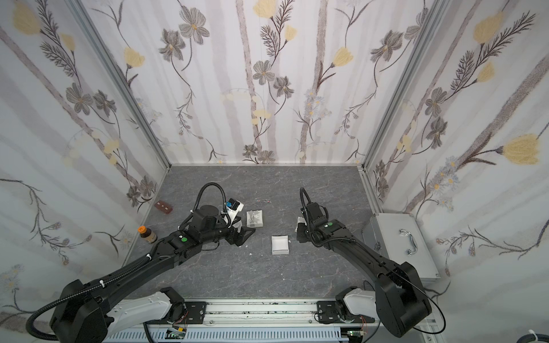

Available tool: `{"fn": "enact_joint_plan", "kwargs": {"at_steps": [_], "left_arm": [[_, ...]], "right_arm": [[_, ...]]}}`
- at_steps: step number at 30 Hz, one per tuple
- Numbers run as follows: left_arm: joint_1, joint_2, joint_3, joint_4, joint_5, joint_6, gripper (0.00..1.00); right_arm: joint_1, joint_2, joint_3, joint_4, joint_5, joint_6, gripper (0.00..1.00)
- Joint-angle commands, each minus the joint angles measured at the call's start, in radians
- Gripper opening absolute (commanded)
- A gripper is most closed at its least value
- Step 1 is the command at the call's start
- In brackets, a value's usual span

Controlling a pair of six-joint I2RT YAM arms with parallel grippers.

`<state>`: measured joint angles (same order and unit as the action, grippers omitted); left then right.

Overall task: Take the necklace out of the lift-off lid jewelry box
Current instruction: Pick up the inner lining at the center of the board, then place the inner lining in the jewelry box.

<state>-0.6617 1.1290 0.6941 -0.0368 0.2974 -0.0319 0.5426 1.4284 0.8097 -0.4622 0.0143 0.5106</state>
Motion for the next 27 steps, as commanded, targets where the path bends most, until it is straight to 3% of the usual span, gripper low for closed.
{"fn": "enact_joint_plan", "kwargs": {"at_steps": [1, 8, 10, 17, 27], "left_arm": [[-0.012, 0.014, -0.015, 0.017, -0.006, 0.019, 0.91], [-0.018, 0.007, -0.041, 0.032, -0.074, 0.019, 0.91], [-0.018, 0.006, -0.047, 0.041, -0.075, 0.018, 0.91], [-0.021, -0.004, -0.062, 0.045, -0.089, 0.017, 0.9], [-0.022, -0.005, -0.068, 0.066, -0.092, 0.021, 0.9]], "right_arm": [[0.029, 0.022, 0.02, 0.063, -0.088, 0.035, 0.02], [0.146, 0.127, 0.058, 0.175, -0.06, 0.16, 0.05], [0.175, 0.146, 0.064, 0.209, -0.046, 0.203, 0.13], [0.225, 0.194, 0.045, 0.258, 0.052, 0.317, 0.06], [0.312, 0.237, 0.006, 0.291, 0.128, 0.419, 0.05]]}}
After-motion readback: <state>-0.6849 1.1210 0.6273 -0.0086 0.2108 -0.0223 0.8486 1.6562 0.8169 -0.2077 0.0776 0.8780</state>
